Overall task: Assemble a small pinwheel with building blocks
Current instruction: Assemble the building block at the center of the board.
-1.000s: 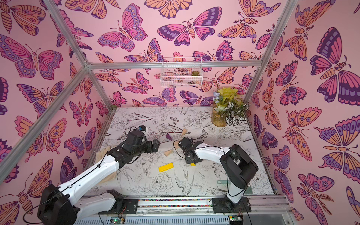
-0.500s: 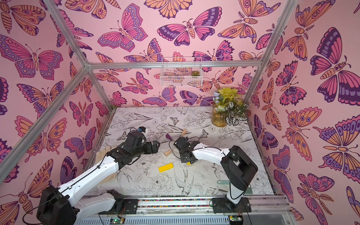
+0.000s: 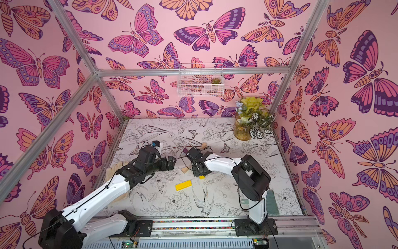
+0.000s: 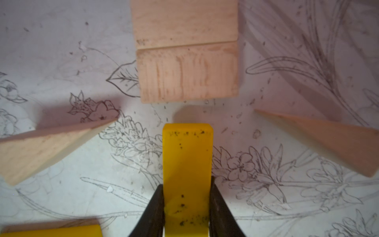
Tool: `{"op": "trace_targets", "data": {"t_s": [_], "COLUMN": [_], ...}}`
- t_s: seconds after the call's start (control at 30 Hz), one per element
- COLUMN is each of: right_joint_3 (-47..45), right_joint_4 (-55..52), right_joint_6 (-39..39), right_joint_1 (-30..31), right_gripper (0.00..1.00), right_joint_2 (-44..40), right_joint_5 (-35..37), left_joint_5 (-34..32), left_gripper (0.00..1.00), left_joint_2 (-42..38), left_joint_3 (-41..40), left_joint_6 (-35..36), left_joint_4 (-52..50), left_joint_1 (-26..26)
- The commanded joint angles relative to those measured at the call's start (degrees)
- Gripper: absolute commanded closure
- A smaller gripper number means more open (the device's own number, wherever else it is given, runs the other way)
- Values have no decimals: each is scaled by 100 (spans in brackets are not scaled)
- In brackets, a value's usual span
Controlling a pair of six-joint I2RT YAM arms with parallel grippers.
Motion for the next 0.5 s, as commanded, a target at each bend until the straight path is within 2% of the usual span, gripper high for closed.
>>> {"op": "trace_targets", "data": {"t_s": [0.0, 0.47], "right_joint_3": [180, 198], "right_joint_4": [-129, -222], "right_joint_6": [-67, 25], "right_joint_1": [-27, -127], "right_gripper": [76, 74], "right_joint_2": [138, 209], "right_joint_5": [-127, 17], "left_joint_5": [43, 79], "left_gripper": [0, 0], "left_joint_2": [-85, -20], "left_joint_3": [-122, -102], "left_joint_6": [-18, -33], "left_joint_4": [-87, -77], "left_joint_1": [14, 18]}}
